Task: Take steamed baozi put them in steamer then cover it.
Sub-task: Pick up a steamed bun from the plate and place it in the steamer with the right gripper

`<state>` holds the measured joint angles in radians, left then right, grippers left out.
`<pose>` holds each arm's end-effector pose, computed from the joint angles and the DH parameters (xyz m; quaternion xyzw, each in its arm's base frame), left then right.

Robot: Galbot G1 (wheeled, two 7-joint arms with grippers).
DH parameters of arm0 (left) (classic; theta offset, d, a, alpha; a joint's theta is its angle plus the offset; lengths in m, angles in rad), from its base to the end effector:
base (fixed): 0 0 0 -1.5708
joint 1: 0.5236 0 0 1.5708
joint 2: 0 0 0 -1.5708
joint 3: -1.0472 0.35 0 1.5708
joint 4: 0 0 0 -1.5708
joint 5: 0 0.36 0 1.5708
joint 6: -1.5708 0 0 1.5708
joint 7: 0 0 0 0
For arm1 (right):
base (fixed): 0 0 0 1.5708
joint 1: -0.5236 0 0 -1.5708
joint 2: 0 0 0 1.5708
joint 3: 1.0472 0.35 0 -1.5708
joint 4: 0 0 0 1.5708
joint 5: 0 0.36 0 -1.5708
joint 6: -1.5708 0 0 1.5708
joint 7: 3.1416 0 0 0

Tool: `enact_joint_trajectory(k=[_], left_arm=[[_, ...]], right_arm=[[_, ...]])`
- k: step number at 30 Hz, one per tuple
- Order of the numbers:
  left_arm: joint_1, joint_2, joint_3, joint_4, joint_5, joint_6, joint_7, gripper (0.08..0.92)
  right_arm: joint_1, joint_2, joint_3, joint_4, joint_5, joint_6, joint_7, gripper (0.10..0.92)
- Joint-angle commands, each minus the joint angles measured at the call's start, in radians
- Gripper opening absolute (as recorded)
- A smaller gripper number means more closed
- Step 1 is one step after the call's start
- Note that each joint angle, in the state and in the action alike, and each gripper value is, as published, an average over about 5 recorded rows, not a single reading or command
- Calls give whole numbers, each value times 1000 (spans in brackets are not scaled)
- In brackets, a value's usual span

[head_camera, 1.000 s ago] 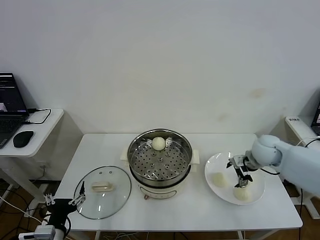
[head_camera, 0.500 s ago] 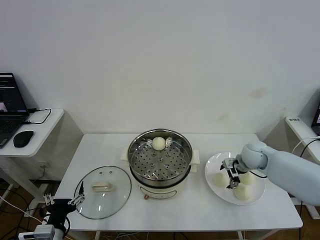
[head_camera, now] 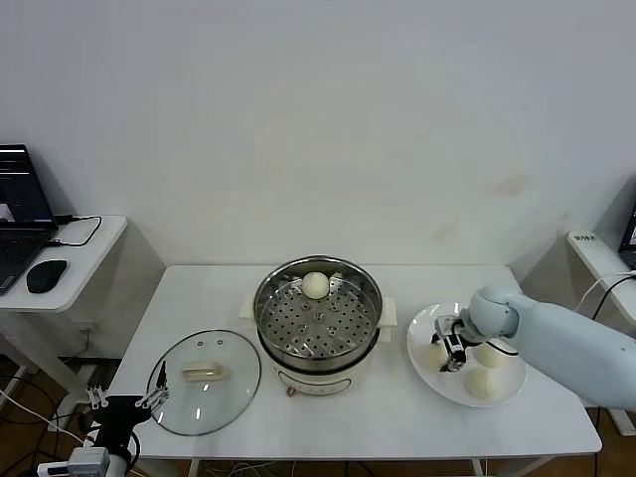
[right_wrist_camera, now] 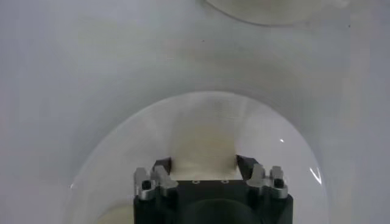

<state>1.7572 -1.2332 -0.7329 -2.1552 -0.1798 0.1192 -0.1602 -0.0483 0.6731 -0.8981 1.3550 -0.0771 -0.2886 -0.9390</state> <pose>0.1431 0.1090 -0.2841 0.0709 -0.9862 -0.1153 0.0957 0.4808 -0.1171 -0.2473 0.4999 -0.5417 0.5550 0.3855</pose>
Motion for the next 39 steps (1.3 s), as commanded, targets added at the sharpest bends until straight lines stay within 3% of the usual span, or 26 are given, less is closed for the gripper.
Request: enact_joint_trajectory(k=[1,10,15,23,30,39], left_arm=[[1,1,1,-3,0,0,0,823],[-6,12,7,-16,-2,2,1,823],[-12,13,19,-18,-2,2,2,823],[-19,12,29,-17,-6,0,1,823],[-11,14,6,-23,-10,-1,1,823],[-2,20,-24,-39,-16,0,1,823]], right_arm=[[46,-16,1,14,18,-6,-17,571],[367,-143,-129,173,199,-68,-61,581],[650,-131,-284,261,318,-122,-65,585],[888,83,-417,312,549,-235,19,593],[771,298,-383,271,693,-345,150,594],[607,539,-364,102,726,-416,245,594]])
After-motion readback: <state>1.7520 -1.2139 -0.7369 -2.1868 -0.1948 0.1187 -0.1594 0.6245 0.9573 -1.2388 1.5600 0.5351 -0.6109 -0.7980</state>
